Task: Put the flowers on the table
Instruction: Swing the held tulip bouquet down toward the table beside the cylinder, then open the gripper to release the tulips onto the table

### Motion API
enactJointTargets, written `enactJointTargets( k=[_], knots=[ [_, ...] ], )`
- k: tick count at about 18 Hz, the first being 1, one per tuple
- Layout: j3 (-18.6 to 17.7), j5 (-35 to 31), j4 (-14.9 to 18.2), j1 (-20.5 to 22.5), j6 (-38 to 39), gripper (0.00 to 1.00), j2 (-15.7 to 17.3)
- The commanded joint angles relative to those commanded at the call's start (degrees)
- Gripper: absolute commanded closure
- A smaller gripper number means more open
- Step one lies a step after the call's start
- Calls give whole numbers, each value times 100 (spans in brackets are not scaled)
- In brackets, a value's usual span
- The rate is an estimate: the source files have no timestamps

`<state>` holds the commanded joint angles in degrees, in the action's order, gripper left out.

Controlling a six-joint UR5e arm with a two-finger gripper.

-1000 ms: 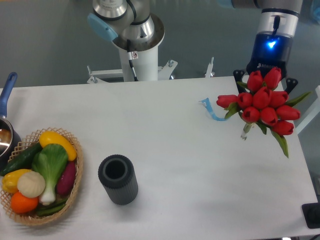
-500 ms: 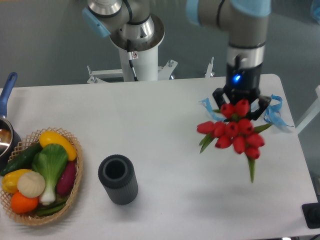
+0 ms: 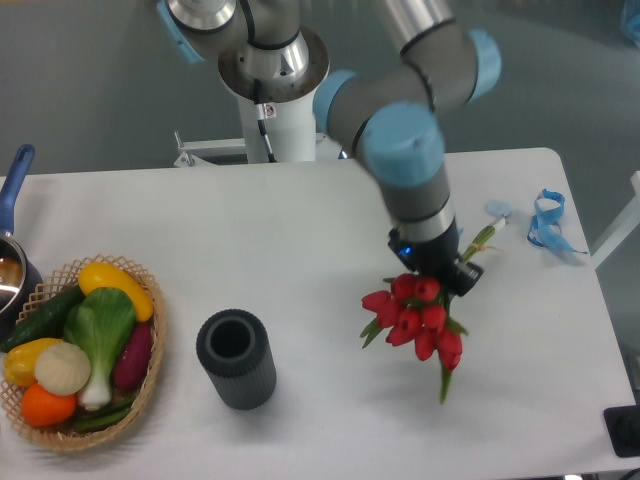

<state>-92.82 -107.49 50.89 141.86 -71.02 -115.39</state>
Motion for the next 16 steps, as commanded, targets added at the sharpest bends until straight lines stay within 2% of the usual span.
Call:
enactJointTargets(
  k=[5, 11, 12, 13, 15, 16],
  knots=[
    [264, 9, -35, -35, 53, 66, -650],
    [290, 53, -79, -79, 158, 66, -889],
    [299, 61, -79, -79, 150, 63, -880],
    [316, 62, -88, -79, 115, 50, -871],
    [369, 70, -105, -79, 88, 13, -854],
    [378, 70, -106, -79, 88, 4, -845]
  ],
)
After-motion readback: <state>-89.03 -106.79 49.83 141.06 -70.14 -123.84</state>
